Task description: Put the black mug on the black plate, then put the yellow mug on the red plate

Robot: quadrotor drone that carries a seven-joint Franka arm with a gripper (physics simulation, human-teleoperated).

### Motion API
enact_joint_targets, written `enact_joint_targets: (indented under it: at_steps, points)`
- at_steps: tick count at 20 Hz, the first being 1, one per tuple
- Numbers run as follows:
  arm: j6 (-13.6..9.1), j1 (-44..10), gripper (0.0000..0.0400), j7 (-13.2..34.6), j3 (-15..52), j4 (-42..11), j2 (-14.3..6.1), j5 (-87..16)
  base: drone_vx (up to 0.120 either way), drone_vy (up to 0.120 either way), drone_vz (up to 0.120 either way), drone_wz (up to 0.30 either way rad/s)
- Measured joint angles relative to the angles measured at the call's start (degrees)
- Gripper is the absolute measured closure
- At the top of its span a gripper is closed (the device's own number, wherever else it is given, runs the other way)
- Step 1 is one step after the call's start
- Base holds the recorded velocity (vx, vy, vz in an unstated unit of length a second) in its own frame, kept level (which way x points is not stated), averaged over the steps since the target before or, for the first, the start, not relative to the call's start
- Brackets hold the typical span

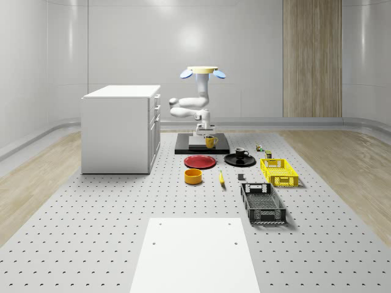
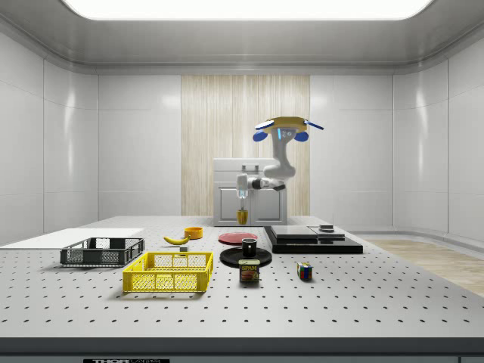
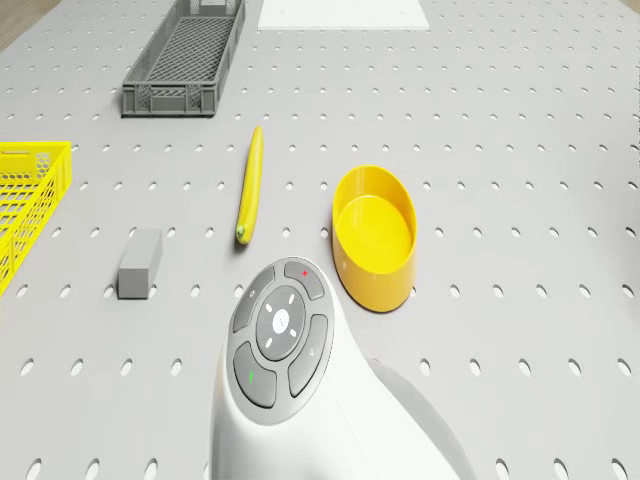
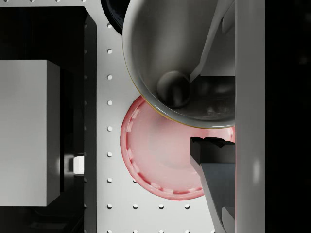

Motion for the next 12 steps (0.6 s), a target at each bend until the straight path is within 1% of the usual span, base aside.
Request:
enact_joint_targets:
  at_steps: [6, 7, 12]
  points:
    - [0.0, 0.0, 0.029, 0.0, 0.0, 0.0, 0.0, 0.0, 0.0, -0.12, 0.0, 0.0]
    - [0.1, 0.1, 0.029, -0.1, 0.0, 0.0, -0.1, 0.0, 0.0, -0.08, 0.0, 0.0]
    - [0.7, 2.5, 0.029, -2.4, 0.1, -0.1, -0.8, 0.3, 0.0, 0.0, 0.0, 0.0]
